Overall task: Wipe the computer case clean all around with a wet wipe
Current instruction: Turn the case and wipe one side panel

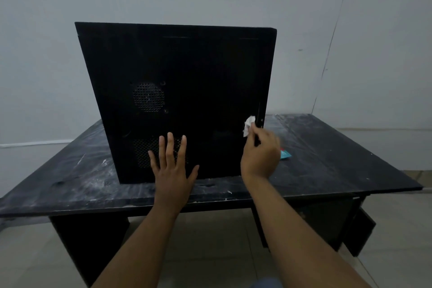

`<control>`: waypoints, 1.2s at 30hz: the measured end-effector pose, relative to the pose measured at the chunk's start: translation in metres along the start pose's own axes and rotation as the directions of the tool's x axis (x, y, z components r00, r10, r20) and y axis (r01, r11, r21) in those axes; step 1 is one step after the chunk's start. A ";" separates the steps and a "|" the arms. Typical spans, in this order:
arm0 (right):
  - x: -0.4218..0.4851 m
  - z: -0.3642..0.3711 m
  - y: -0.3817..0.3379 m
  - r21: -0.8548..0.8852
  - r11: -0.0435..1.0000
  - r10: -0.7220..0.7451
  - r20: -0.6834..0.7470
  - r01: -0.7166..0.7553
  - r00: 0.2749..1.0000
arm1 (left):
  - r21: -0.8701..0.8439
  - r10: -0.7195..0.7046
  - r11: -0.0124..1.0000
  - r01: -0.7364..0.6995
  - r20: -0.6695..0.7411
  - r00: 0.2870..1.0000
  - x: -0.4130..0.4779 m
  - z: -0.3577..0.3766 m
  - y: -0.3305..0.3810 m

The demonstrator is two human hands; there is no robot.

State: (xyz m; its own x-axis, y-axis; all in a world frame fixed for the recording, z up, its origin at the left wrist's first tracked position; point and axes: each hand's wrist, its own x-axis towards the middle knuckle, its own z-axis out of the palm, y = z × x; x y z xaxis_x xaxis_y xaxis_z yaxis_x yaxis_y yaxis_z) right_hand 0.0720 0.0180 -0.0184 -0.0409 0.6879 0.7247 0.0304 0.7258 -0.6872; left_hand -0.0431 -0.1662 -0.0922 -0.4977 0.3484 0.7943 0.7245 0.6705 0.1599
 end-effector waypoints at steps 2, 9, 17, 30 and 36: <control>-0.001 -0.002 0.002 -0.006 1.000 0.003 -0.001 -0.003 1.000 | 0.005 0.002 1.000 -0.002 -0.002 1.000 0.000 0.001 0.000; 0.063 0.002 -0.029 0.047 0.999 -0.004 -0.136 0.010 0.991 | 0.012 0.008 1.000 -0.008 -0.002 1.000 0.000 0.002 -0.001; 0.005 -0.003 -0.005 0.067 0.991 0.114 -0.001 -0.113 0.994 | 0.006 0.005 1.000 -0.005 -0.004 1.000 0.000 0.000 -0.001; 0.000 -0.009 0.016 -0.061 0.998 -0.016 0.033 0.018 0.999 | -0.004 0.000 1.000 0.000 0.000 1.000 0.000 -0.001 0.000; 0.029 -0.011 0.004 -0.060 0.998 -0.034 -0.015 0.033 0.999 | -0.007 0.001 1.000 -0.001 -0.009 1.000 0.001 0.000 0.000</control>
State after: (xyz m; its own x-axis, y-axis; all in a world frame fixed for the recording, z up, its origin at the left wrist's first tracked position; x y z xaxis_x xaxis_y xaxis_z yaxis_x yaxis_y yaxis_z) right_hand 0.0815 0.0410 0.0008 -0.0272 0.6630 0.7482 0.0888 0.7471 -0.6588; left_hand -0.0430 -0.1661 -0.0913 -0.4924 0.3430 0.7999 0.7283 0.6655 0.1630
